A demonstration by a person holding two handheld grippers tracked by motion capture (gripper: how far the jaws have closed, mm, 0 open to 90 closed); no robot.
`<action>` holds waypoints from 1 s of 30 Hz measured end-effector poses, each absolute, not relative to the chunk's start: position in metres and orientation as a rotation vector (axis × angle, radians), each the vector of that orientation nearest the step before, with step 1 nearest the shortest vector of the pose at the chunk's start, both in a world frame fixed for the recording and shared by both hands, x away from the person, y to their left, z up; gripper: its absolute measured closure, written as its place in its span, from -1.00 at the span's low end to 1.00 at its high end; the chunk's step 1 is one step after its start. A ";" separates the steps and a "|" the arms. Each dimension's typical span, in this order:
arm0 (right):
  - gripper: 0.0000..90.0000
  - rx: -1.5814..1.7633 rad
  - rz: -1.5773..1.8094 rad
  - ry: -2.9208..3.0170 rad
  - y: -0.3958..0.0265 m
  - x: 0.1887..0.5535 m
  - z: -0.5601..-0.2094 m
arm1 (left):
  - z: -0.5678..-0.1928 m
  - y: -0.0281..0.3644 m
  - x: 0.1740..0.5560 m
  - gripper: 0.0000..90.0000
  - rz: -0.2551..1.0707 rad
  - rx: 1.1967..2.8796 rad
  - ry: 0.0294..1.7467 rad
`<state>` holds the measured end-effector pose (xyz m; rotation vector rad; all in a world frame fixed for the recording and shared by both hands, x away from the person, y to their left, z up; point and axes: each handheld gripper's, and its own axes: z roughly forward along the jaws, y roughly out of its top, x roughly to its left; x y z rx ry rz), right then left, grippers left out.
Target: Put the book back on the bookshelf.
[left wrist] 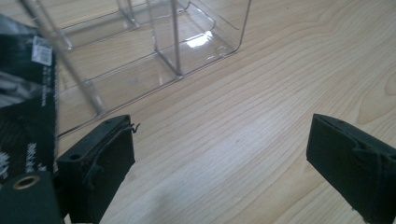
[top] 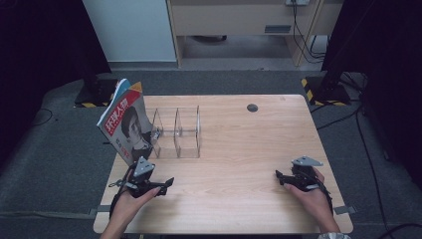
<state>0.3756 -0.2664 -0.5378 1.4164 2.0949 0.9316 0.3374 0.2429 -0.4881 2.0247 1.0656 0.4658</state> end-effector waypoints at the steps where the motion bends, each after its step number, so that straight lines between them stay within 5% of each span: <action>1: -0.52 1.416 0.931 2.096 -0.266 0.376 -0.538 | -0.488 0.240 0.338 -0.85 0.465 2.025 1.062; 30: -0.53 1.412 0.931 2.105 -0.266 0.375 -0.538 | -0.487 0.185 0.366 -0.85 0.483 2.069 0.988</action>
